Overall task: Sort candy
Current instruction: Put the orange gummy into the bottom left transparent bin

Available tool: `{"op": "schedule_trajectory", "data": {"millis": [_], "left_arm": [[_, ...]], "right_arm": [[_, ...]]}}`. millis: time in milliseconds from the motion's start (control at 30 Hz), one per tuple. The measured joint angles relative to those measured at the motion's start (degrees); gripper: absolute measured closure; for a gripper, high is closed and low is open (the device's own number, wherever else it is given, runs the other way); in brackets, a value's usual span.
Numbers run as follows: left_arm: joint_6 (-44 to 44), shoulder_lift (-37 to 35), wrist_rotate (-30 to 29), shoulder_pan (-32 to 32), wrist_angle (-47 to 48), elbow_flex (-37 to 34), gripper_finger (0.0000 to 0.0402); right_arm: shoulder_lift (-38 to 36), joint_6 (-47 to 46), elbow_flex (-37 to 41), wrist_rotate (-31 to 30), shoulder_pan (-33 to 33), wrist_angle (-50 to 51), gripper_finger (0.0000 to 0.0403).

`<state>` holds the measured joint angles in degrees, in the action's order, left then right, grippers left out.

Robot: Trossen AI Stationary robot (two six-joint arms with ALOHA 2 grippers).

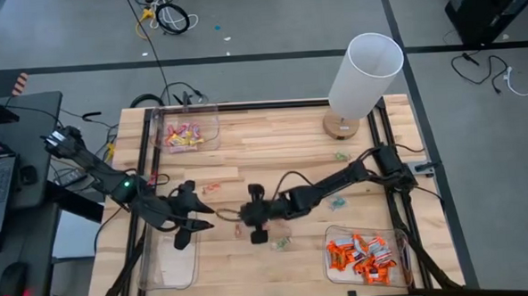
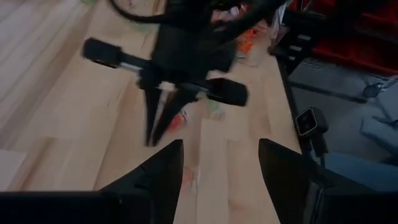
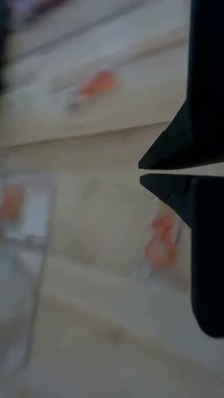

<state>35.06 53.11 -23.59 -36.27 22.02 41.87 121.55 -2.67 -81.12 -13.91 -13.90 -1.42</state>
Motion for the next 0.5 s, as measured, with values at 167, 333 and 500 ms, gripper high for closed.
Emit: {"op": "schedule_trajectory", "data": {"millis": [167,333,500], "left_arm": [[0.08,2.76,0.0,0.0,0.09,0.0,0.019],[-0.05,5.85,-0.42,0.0,0.1,0.0,0.019],[-1.48,8.07,-0.83,0.5,0.17,0.0,0.019]], "right_arm": [[0.16,-9.11,0.0,7.73,2.61,1.44,0.0337],[0.97,-12.76,-0.02,10.84,3.41,1.01,0.0257],[2.34,-15.01,0.07,10.8,3.15,1.58,0.0186]]}}
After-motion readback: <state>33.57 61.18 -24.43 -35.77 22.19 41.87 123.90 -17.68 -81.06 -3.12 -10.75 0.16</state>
